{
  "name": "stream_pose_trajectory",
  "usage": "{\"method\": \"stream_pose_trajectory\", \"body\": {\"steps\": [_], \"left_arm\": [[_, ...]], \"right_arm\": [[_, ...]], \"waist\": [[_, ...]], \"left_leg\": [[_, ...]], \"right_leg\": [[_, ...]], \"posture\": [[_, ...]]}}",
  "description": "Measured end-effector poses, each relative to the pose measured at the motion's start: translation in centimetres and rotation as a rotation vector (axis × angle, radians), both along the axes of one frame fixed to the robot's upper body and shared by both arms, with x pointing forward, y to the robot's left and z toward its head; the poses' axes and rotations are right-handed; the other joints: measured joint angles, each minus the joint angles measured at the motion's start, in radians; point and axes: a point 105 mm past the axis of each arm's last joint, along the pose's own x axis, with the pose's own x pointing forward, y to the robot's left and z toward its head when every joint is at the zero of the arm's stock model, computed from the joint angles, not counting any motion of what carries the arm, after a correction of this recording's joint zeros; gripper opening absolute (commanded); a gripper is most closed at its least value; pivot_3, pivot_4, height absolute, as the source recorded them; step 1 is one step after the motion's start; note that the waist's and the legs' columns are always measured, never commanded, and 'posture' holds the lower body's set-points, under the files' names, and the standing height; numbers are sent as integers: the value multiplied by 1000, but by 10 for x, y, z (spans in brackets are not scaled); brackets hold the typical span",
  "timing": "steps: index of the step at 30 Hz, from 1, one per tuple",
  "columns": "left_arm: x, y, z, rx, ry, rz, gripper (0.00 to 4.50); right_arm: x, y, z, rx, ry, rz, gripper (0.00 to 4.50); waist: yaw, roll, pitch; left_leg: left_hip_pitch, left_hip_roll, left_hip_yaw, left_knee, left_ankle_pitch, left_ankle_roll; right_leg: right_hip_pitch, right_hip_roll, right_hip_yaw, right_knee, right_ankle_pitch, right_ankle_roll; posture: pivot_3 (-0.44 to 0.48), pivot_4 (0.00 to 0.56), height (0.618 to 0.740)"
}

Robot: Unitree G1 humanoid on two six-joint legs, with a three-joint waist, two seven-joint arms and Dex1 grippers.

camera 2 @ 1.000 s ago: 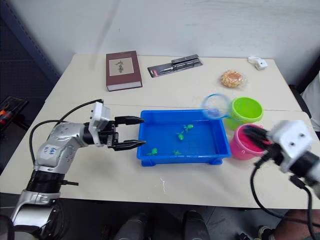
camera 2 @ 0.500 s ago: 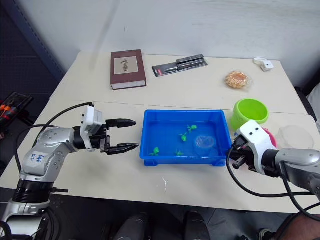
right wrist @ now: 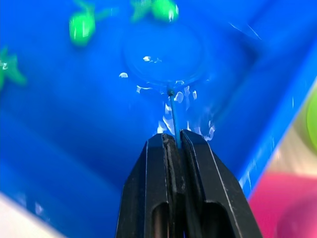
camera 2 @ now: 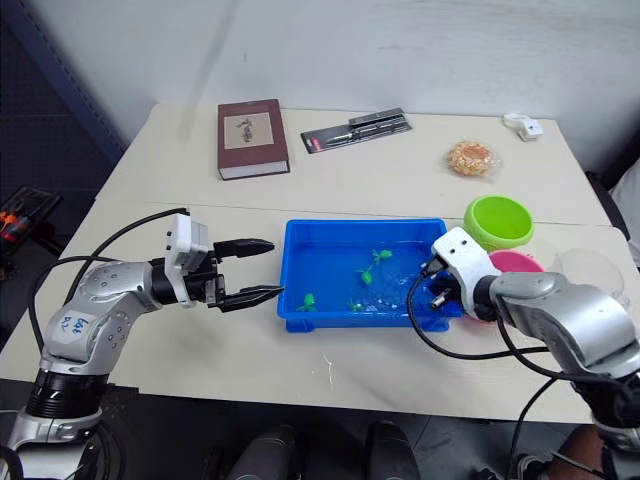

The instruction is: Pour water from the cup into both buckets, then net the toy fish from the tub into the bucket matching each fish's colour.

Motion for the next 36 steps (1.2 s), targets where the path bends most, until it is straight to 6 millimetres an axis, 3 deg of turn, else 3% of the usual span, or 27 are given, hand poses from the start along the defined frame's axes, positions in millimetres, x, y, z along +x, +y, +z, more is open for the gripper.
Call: {"method": "stream_pose_trajectory", "body": {"steps": [6, 13, 21, 30, 36], "left_arm": [[0, 1, 0, 2, -4, 3, 4388], [1, 3, -1, 3, -5, 12, 4388], [5, -7, 3, -4, -3, -48, 4388], [13, -27, 15, -56, -14, -121, 4388], [16, -32, 18, -79, -15, -144, 4388]], "right_arm": [[4, 10, 0, 50, -34, 14, 0], [-11, 9, 6, 135, -38, 44, 0], [-42, -13, 15, 175, -87, 31, 0], [-68, -34, 11, 176, -198, -5, 0], [-75, -53, 40, 208, -326, -19, 0]], "waist": [[3, 0, 0], [2, 0, 0], [6, 0, 0], [7, 0, 0], [5, 0, 0]], "left_leg": [[0, 0, 0, 0, 0, 0], [-1, 0, 0, 0, 0, 0], [-1, -1, -1, 0, 0, 0], [0, -1, 1, 0, 0, 0], [2, -1, 2, 0, 0, 1]], "right_leg": [[0, 0, -1, 0, 0, 0], [0, 0, -1, 0, 0, 0], [0, 0, -2, 0, 0, 0], [1, 1, 0, 1, 0, 0], [1, 1, 1, 1, 0, 1]], "posture": [[0, 150, 738], [0, 150, 738], [0, 150, 738], [0, 150, 738], [0, 150, 738]]}}
